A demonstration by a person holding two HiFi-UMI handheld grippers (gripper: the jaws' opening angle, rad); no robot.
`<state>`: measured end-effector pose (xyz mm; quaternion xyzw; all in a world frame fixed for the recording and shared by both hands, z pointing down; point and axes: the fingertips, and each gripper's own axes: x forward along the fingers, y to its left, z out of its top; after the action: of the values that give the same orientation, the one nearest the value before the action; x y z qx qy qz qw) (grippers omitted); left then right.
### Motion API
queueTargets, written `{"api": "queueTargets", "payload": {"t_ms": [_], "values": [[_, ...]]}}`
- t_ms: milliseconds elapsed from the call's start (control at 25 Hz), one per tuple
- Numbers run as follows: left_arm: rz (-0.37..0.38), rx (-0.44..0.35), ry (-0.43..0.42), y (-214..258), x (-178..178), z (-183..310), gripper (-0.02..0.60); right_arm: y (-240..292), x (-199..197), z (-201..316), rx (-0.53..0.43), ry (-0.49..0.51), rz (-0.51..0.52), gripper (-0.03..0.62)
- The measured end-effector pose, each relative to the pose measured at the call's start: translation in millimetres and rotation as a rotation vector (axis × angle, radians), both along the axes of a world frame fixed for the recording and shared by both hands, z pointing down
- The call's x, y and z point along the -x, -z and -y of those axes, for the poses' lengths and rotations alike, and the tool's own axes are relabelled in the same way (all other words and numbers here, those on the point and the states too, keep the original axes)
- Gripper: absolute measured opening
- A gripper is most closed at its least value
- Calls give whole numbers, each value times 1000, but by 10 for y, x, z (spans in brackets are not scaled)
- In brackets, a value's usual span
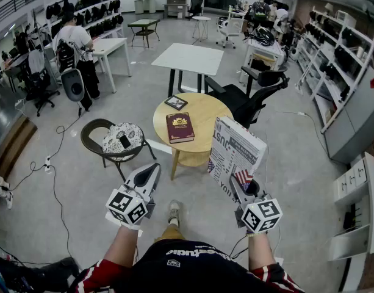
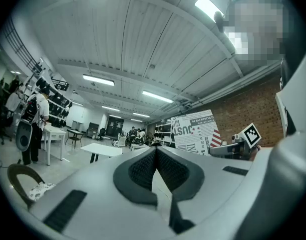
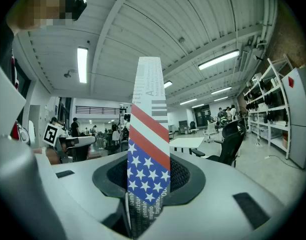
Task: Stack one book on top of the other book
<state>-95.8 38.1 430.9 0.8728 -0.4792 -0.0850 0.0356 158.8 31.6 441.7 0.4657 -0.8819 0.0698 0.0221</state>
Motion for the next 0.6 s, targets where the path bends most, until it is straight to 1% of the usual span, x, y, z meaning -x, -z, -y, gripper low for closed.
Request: {"api": "queueTargets", "payload": {"t_ms": [320, 440, 600], "values": [[-4, 4, 14, 30, 64, -12, 15, 72, 30, -8, 9, 3, 7, 170], [14, 5, 23, 27, 56, 3, 15, 77, 22, 8, 15, 1, 12, 170], [10, 1, 22, 40, 39, -55, 15, 99, 15, -31, 10, 3, 6, 170]]}}
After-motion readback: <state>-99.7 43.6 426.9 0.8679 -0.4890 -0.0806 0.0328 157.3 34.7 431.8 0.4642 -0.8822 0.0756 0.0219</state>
